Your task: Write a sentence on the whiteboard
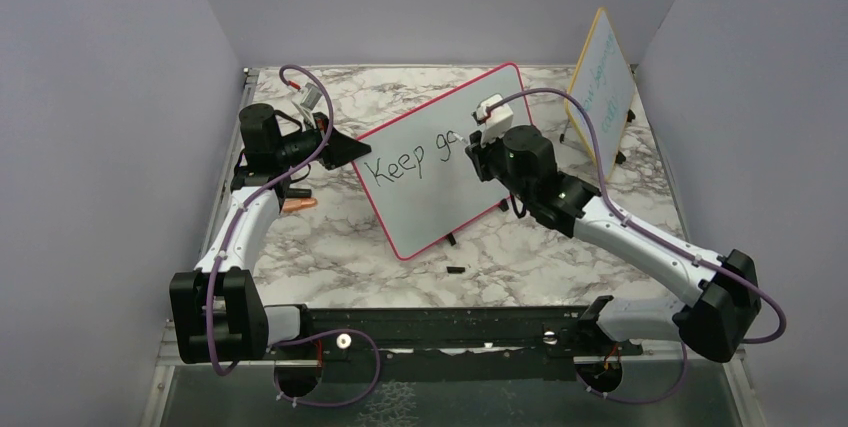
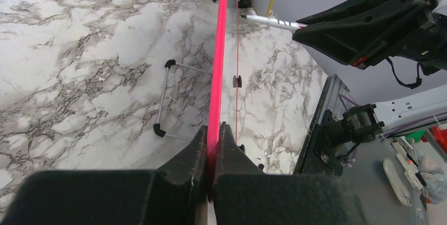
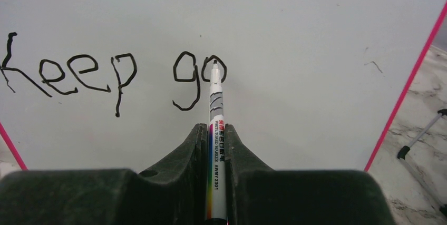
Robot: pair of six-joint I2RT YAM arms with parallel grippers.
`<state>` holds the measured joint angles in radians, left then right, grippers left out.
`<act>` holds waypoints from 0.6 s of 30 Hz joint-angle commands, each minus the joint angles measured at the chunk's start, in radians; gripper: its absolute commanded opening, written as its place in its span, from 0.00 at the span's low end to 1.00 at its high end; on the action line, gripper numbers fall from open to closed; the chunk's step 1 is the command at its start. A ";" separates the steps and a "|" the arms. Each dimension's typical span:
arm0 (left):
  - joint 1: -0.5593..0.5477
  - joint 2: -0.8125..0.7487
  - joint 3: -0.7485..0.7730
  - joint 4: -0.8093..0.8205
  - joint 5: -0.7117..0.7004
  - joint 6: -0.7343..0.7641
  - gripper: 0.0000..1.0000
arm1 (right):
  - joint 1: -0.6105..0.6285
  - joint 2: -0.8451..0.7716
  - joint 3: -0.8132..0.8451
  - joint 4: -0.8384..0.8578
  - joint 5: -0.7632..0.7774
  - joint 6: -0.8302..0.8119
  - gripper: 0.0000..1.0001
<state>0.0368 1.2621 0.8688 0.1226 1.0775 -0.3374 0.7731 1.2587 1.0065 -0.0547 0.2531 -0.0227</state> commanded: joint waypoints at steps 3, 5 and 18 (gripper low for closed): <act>-0.018 0.024 -0.011 -0.068 -0.045 0.086 0.00 | -0.051 -0.053 -0.026 0.024 0.057 -0.023 0.00; -0.018 0.025 -0.012 -0.068 -0.045 0.084 0.00 | -0.059 -0.047 -0.023 0.023 0.049 -0.026 0.00; -0.018 0.028 -0.011 -0.069 -0.044 0.086 0.00 | -0.067 -0.013 -0.015 0.047 -0.007 -0.037 0.00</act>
<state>0.0368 1.2621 0.8688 0.1226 1.0775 -0.3374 0.7109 1.2354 0.9894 -0.0452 0.2684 -0.0467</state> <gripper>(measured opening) 0.031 0.173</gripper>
